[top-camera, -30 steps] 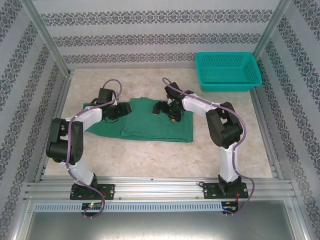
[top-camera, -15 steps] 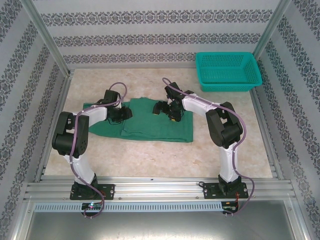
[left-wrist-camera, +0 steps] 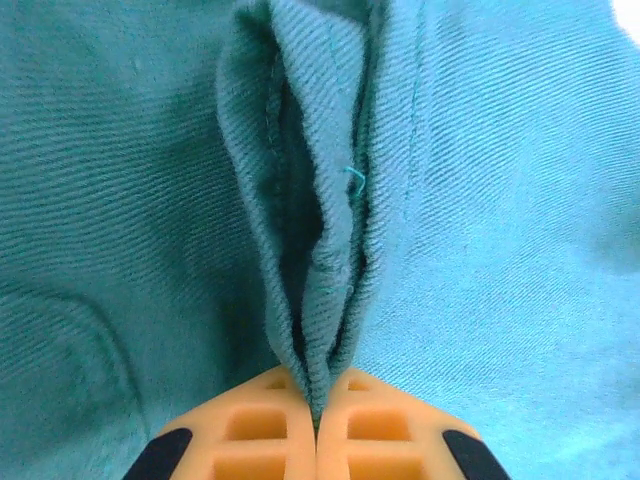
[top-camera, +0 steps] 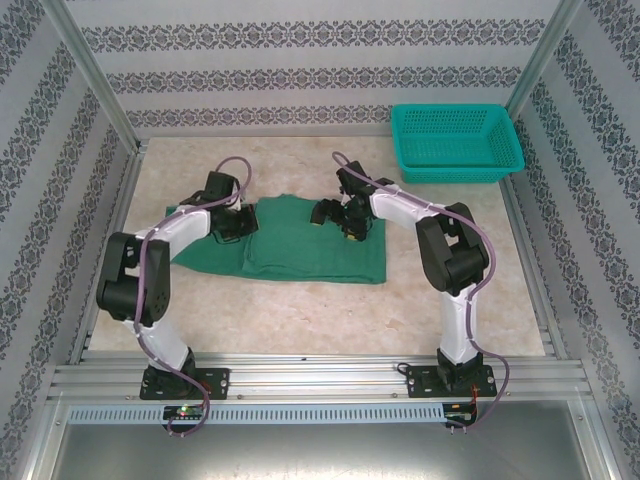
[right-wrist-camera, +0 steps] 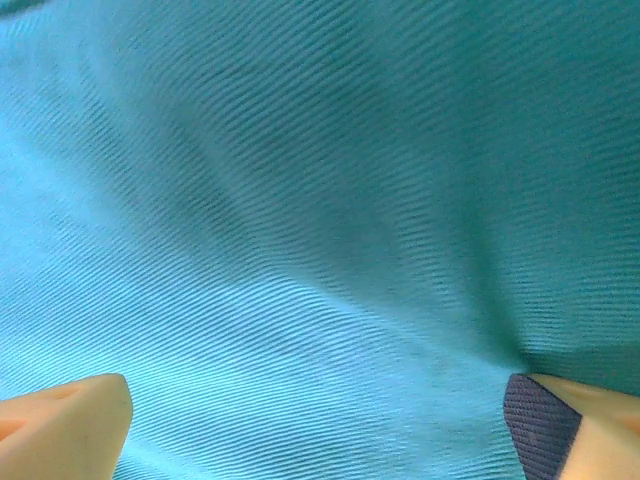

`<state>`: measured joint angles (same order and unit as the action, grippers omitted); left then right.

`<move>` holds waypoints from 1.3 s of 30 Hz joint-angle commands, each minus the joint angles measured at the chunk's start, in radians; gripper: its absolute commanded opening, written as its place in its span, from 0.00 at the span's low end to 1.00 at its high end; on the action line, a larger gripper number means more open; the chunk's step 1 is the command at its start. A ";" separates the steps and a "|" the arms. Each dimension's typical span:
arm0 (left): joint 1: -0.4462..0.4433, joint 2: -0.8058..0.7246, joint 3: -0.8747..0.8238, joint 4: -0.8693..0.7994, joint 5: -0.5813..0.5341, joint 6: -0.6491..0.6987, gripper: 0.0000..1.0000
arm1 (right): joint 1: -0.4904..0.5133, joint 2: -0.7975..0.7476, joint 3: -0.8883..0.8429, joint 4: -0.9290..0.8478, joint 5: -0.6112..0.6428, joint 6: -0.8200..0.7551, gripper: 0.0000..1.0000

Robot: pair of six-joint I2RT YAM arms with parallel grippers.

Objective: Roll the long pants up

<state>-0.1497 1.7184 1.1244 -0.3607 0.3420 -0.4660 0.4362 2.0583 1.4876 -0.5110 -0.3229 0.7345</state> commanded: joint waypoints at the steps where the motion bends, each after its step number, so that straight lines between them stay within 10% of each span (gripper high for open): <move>1: 0.073 -0.088 0.061 -0.162 -0.112 0.041 0.00 | -0.062 -0.066 -0.008 -0.046 0.034 -0.013 0.98; 21: 0.493 -0.199 0.212 -0.348 -0.125 0.079 0.01 | -0.107 -0.037 0.011 -0.040 -0.020 -0.021 0.98; 27: 0.496 -0.130 0.196 -0.346 -0.179 0.035 0.43 | -0.089 -0.015 0.016 -0.037 -0.031 -0.026 0.98; 35: 0.427 -0.186 0.071 -0.188 -0.098 0.002 0.48 | -0.068 -0.006 0.010 -0.003 -0.045 -0.059 0.98; 38: 0.360 -0.120 0.053 -0.182 -0.110 -0.002 0.43 | -0.055 0.048 0.054 0.010 -0.056 -0.076 0.85; 39: 0.345 -0.095 0.046 -0.173 -0.112 -0.006 0.41 | -0.054 0.068 0.070 0.022 -0.074 -0.082 0.60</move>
<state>0.2413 1.5730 1.1904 -0.5892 0.2108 -0.4545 0.3649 2.0640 1.5085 -0.5217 -0.3607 0.6838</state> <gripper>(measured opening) 0.415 0.806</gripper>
